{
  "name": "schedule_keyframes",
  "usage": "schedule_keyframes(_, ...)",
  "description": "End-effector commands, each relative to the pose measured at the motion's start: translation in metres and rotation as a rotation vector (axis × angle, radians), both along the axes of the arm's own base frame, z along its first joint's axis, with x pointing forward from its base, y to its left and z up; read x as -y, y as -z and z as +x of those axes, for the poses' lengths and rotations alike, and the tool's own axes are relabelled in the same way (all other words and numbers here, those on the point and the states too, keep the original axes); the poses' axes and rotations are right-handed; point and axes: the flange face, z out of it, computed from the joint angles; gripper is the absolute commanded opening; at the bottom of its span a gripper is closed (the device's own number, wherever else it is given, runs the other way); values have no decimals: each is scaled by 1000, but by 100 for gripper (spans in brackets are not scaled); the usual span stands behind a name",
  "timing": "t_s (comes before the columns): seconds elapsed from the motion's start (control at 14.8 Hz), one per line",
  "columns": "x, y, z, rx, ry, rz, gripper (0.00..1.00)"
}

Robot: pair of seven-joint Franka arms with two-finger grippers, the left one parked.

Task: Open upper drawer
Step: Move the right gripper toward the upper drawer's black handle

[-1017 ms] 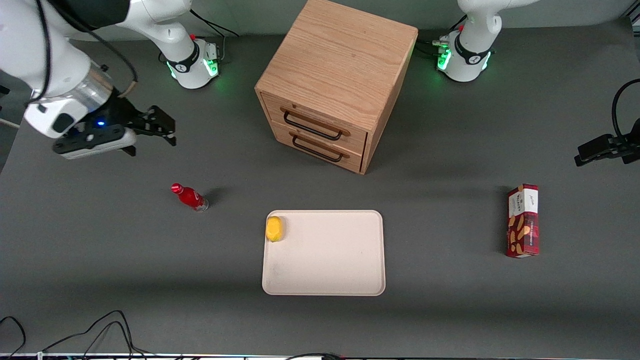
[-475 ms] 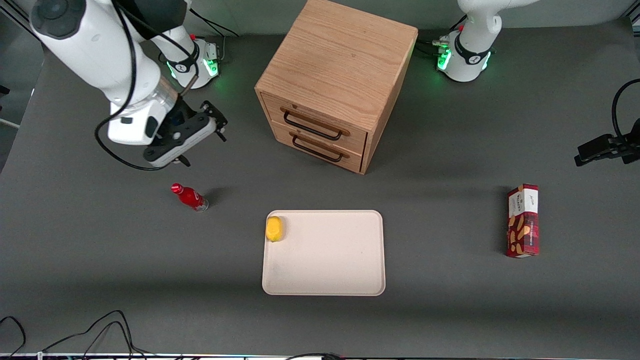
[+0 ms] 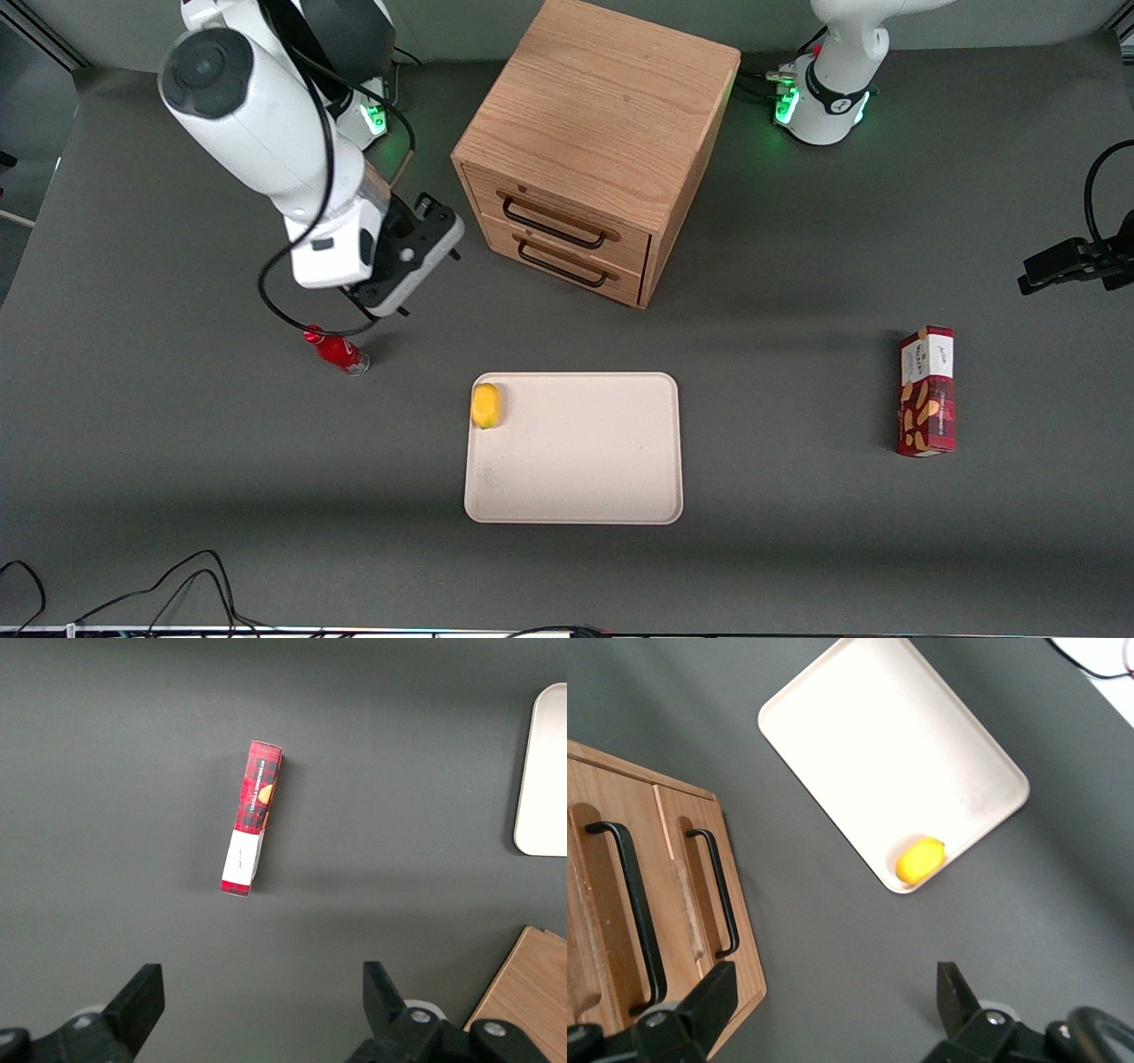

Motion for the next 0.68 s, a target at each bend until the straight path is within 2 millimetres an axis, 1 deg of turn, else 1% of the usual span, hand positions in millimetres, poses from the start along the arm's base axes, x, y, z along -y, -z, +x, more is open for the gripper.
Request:
schedule_keyframes(0.0, -40, 19, 4, -17, -161, 47, 100)
schedule_keyframes(0.07, -45, 29, 5, -21, -212, 48, 100)
schedule_keyframes(0.14, -55, 36, 2, -24, -259, 51, 100)
schedule_keyframes(0.2, -72, 44, -8, -30, -322, 49, 100)
schedule_keyframes(0.34, -92, 55, -19, -26, -363, 50, 100)
schedule_keyframes(0.47, -102, 65, -27, -39, -392, 49, 100)
schedule_keyframes(0.54, -112, 72, -37, -52, -428, 48, 100)
schedule_keyframes(0.61, -113, 77, -41, -65, -430, 47, 100)
